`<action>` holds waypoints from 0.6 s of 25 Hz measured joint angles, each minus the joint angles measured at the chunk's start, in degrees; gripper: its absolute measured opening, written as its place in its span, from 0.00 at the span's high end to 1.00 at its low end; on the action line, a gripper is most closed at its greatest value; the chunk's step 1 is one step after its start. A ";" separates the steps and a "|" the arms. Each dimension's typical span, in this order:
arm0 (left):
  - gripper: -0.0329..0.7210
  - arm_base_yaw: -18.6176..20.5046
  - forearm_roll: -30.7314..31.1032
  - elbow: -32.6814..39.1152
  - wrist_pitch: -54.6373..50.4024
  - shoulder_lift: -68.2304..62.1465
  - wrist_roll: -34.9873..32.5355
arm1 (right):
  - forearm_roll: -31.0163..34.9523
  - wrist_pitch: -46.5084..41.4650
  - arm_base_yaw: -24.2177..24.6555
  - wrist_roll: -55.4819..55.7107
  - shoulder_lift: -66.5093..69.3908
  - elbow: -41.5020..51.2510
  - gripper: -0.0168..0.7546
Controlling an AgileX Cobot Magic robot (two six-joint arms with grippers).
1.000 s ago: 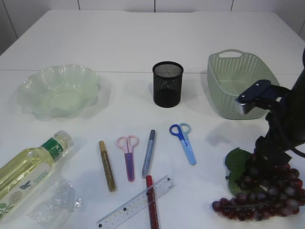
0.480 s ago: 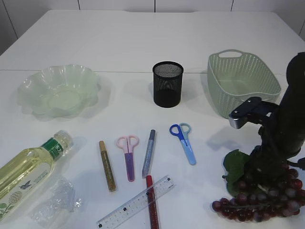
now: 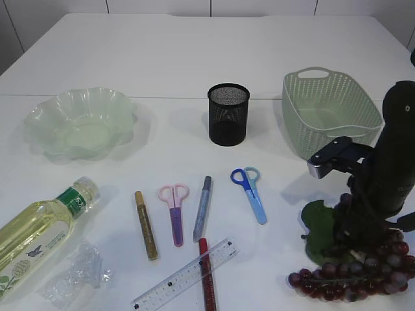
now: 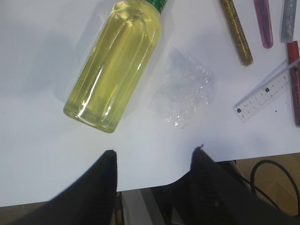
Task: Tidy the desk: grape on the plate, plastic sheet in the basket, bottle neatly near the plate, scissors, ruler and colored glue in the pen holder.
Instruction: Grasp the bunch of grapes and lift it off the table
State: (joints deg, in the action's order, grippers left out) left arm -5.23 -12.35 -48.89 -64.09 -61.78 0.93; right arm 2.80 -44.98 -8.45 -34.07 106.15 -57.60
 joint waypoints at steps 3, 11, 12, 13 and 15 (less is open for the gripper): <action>0.46 0.00 0.00 0.00 0.00 0.00 0.00 | 0.00 0.14 0.00 0.42 0.00 0.00 0.55; 0.46 0.00 0.00 0.00 0.00 0.00 0.00 | 1.94 0.14 0.00 1.41 0.00 -0.33 0.79; 0.46 0.00 0.00 0.00 0.00 0.00 0.00 | 2.35 0.03 0.00 1.41 0.00 -0.33 0.80; 0.46 0.00 0.00 0.00 0.00 0.00 0.00 | 2.94 -0.24 0.00 1.41 0.00 -0.33 0.80; 0.46 0.00 0.00 0.00 0.00 0.00 0.00 | 4.00 -0.96 0.00 1.54 0.00 -0.33 0.80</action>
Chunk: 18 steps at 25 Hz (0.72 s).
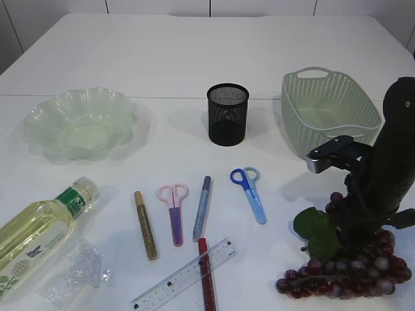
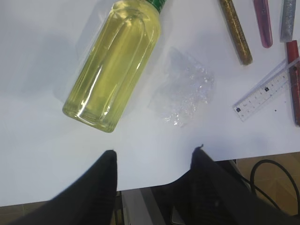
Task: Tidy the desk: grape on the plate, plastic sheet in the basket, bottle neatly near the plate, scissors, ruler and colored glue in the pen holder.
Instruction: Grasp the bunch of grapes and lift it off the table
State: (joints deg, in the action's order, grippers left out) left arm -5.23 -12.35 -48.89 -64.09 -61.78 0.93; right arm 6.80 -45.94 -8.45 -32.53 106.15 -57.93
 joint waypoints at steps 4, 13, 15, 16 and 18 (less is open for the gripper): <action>0.46 0.00 0.00 0.00 0.00 0.00 0.00 | 1.44 -0.64 0.00 3.27 -1.36 0.00 0.81; 0.46 0.00 0.00 0.00 -0.10 0.00 0.00 | 2.34 -3.36 0.00 5.54 -12.68 0.00 0.82; 0.46 0.00 0.00 0.00 -0.10 0.00 -0.24 | 2.33 -4.07 0.00 5.54 -15.73 0.10 0.83; 0.46 0.00 0.00 0.00 -0.10 0.00 -0.43 | 2.37 -4.49 0.00 5.54 -17.41 0.10 0.83; 0.46 0.00 0.00 0.00 -0.10 0.00 -0.93 | 2.60 -5.05 0.00 5.54 -20.85 0.10 0.83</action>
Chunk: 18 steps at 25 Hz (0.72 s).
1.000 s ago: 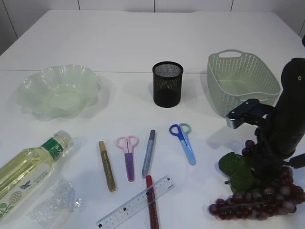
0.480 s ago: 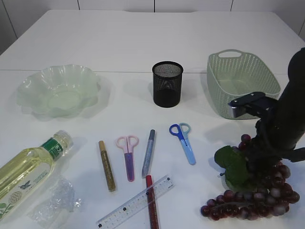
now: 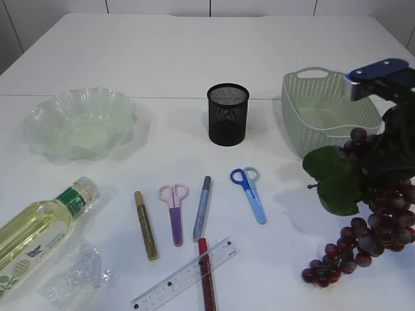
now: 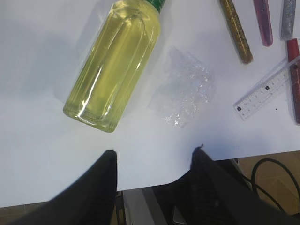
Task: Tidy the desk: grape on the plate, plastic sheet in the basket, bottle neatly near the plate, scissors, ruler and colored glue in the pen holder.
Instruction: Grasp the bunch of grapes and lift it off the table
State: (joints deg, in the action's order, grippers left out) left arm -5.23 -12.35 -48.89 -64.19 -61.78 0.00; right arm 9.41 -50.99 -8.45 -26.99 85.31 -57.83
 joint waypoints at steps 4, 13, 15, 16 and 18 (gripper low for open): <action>0.46 0.00 0.00 0.00 0.00 0.00 0.00 | 2.85 -1.48 0.00 0.08 -6.29 0.08 0.83; 0.46 0.00 -8.11 0.00 -0.32 0.00 -11.51 | 21.28 -4.63 0.00 -4.95 -19.38 0.12 0.83; 0.46 0.00 -11.03 0.00 -0.32 0.00 -14.21 | 27.78 -5.18 0.00 -6.65 -20.97 0.12 0.83; 0.46 0.00 -12.61 0.00 -0.32 0.00 -16.06 | 30.71 -5.47 0.00 -7.59 -21.60 0.12 0.83; 0.46 0.00 -15.50 0.00 -0.32 0.00 -18.74 | 38.33 -5.97 0.00 -10.27 -22.25 0.12 0.83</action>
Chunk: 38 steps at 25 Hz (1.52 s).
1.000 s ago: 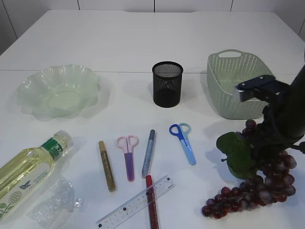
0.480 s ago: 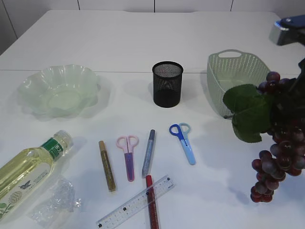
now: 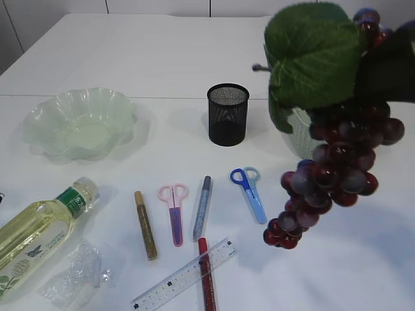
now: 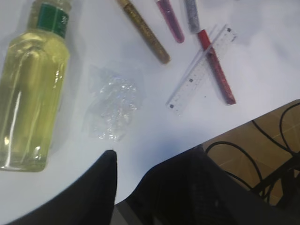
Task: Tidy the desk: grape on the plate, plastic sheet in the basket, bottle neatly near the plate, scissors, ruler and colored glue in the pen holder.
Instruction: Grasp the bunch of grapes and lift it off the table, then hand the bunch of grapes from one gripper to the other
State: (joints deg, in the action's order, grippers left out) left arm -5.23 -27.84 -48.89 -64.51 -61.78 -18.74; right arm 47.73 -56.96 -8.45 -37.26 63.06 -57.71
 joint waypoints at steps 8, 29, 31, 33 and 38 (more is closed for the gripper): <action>0.46 0.00 -12.43 0.00 0.43 0.00 -12.03 | 19.12 -0.22 -2.08 -6.46 -0.14 0.09 0.83; 0.39 -21.09 -47.35 0.00 17.88 -0.29 -62.76 | 30.17 3.74 -3.92 -11.82 -0.14 0.09 0.83; 0.32 -23.39 -49.70 0.00 19.99 -0.96 -66.00 | 30.17 3.74 -3.92 -11.81 -0.14 0.09 0.83; 0.23 -24.76 -52.10 0.00 21.01 -1.69 -67.80 | 30.17 3.74 -3.92 -11.94 -0.14 0.09 0.83; 0.13 -26.11 -58.40 0.00 21.61 -2.66 -71.26 | 30.17 4.24 -3.97 -12.17 -0.14 0.09 0.83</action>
State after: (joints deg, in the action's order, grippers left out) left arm -31.34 -86.24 -48.89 -42.91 -64.44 -89.99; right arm 77.91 -52.72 -12.42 -49.43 62.92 -57.62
